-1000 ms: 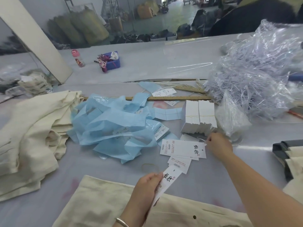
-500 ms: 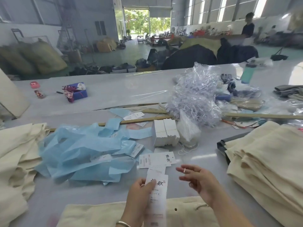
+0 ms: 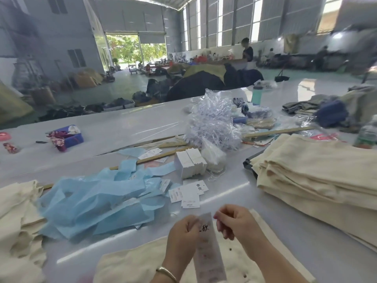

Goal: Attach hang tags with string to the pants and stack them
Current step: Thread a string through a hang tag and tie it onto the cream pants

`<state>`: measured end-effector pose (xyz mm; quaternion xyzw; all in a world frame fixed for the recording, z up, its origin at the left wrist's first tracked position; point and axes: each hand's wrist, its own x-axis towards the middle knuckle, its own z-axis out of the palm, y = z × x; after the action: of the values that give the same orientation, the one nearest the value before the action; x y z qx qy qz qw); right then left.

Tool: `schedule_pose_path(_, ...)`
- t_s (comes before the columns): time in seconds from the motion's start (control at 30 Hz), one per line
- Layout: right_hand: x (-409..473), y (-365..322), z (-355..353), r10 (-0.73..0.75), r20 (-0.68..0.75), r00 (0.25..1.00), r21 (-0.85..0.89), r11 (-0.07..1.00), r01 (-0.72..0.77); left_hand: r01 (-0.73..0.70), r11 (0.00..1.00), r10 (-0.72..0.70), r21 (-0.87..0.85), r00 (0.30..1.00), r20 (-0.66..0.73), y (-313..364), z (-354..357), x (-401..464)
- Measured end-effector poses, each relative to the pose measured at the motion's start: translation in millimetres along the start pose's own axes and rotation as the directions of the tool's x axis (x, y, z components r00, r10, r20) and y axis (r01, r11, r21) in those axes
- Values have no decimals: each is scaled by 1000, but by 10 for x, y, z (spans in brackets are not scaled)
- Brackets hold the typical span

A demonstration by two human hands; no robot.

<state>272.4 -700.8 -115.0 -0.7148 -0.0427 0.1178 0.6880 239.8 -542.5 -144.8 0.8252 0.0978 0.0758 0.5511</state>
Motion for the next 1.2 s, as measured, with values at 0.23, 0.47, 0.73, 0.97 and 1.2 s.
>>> schedule_pose_path(0.23, -371, 36, 294, -59, -23, 998, -249, 967, 52, -161, 987, 161, -19, 986, 40, 27, -166, -261)
schedule_pose_path(0.47, -474, 52, 340, -32, -55, 998, -428, 904, 6, -210, 978, 209, -10, 969, 132, 17, -229, -390)
schedule_pose_path(0.73, -526, 132, 449, -102, -81, 991, -526, 849, 45, -170, 984, 176, -45, 970, 167, 43, -287, -428)
schedule_pose_path(0.97, -631, 181, 524, -255, -193, 947, -635, 768, 78, -131, 990, 138, -55, 976, 166, 54, -254, -451)
schedule_pose_path(1.2, -626, 205, 498, -324, -142, 935, -790, 607, 91, -120, 990, 131, -75, 978, 163, 54, -218, -434)
